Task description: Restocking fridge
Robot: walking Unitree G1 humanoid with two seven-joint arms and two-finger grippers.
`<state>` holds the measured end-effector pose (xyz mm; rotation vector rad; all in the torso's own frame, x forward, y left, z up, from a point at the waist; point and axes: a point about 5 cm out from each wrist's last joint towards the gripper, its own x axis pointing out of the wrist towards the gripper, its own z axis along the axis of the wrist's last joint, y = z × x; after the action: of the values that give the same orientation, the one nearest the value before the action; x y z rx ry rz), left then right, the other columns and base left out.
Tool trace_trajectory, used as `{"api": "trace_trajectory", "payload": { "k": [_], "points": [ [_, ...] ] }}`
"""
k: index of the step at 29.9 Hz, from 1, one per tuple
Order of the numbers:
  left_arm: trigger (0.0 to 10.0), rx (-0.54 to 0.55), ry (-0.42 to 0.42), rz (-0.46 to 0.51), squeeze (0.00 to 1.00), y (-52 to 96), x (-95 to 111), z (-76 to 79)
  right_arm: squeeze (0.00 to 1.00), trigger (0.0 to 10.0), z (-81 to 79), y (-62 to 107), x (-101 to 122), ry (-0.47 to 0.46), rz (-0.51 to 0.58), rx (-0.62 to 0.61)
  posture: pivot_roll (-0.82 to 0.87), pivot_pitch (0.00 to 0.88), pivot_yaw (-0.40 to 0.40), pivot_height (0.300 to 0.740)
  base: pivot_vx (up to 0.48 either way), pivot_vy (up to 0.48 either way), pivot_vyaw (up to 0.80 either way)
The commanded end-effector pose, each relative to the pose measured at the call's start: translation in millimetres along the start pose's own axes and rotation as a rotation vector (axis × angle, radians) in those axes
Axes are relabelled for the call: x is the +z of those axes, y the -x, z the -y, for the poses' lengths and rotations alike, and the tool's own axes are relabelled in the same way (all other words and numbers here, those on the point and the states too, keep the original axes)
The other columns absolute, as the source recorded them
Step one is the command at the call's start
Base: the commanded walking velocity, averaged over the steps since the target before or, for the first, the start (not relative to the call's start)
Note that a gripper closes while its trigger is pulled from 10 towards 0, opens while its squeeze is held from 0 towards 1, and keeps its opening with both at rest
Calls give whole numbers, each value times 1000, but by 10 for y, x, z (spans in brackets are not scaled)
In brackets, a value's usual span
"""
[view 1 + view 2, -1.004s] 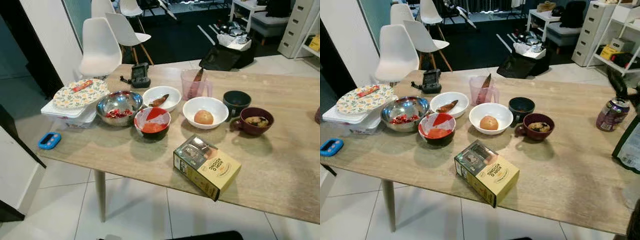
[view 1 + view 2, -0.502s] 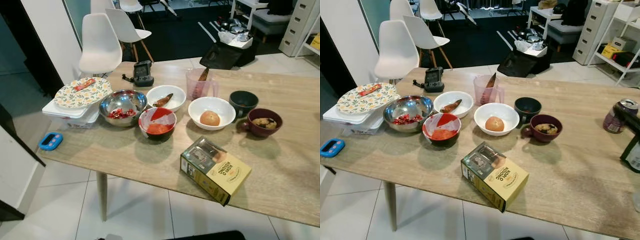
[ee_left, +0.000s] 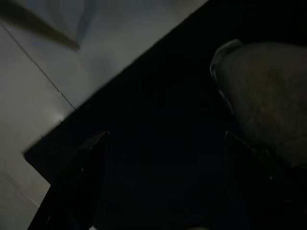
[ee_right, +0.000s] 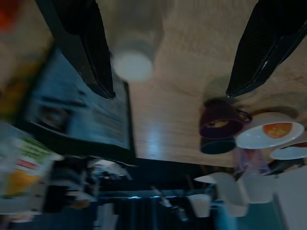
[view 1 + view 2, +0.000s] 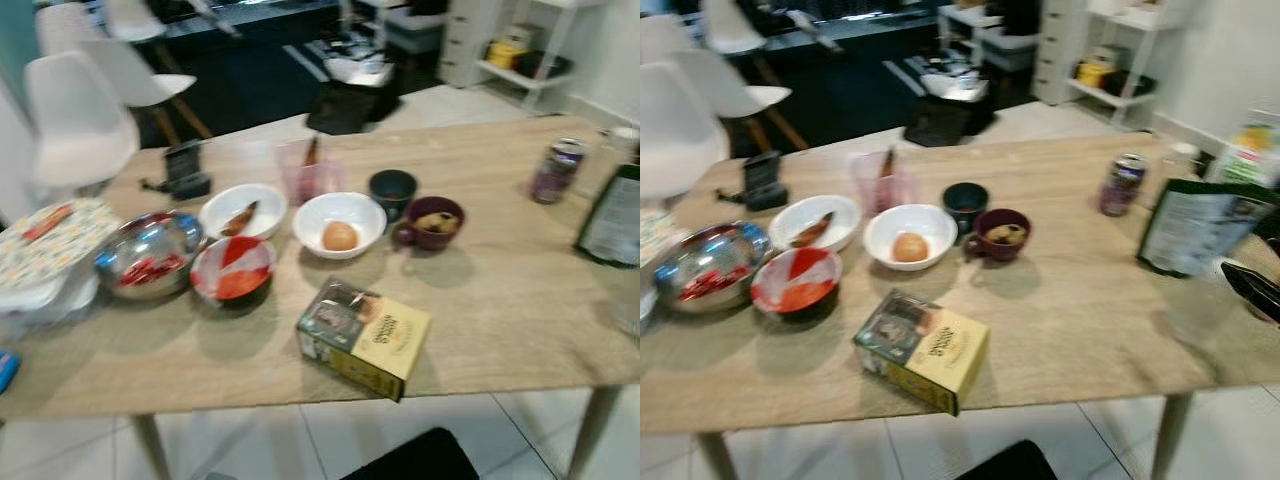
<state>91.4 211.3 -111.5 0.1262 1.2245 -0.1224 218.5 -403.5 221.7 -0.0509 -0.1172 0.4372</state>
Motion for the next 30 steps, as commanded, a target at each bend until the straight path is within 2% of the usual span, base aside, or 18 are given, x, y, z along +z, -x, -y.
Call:
{"api": "trace_trajectory", "payload": {
  "k": [1, 5, 11, 13, 14, 19, 23, 30],
  "points": [
    [10000, -50, -7, 14, 0, -23, 36, 127, 0, 10000, -26, -59, 15, 9, 9, -1, -83, 2, 6, 740, 0, 0, 0],
    [10000, -52, -9, 12, 0, -24, 31, 137, 0, 10000, -89, -220, -39, 26, -10, -13, -83, 4, 6, 740, 0, 0, 0],
    [10000, -51, -11, 12, 0, -24, 33, 136, 0, 10000, -95, -382, -108, 45, -4, -64, -80, 4, 5, 740, 0, 0, 0],
    [10000, -49, -12, 12, 0, -23, 34, 131, 0, 10000, -30, -469, -191, 52, -32, -159, -75, 4, 5, 740, 0, 0, 0],
    [10000, -47, -12, 13, 0, -22, 35, 123, 0, 10000, 45, -510, -243, 55, -66, -257, -75, 4, 5, 740, 0, 0, 0],
    [10000, -43, -14, 12, 0, -19, 26, 112, 0, 10000, 95, -550, -296, 64, -124, -347, -73, 7, 4, 740, 0, 0, 0],
    [10000, -43, -12, 10, 0, -18, 14, 113, 0, 10000, 89, -571, -335, 76, -165, -355, -72, 11, 3, 740, 0, 0, 0],
    [10000, -45, -12, 7, 0, -16, 3, 118, 0, 10000, 92, -602, -353, 71, -165, -351, -75, 13, 5, 740, 0, 0, 0]
  ]
}}
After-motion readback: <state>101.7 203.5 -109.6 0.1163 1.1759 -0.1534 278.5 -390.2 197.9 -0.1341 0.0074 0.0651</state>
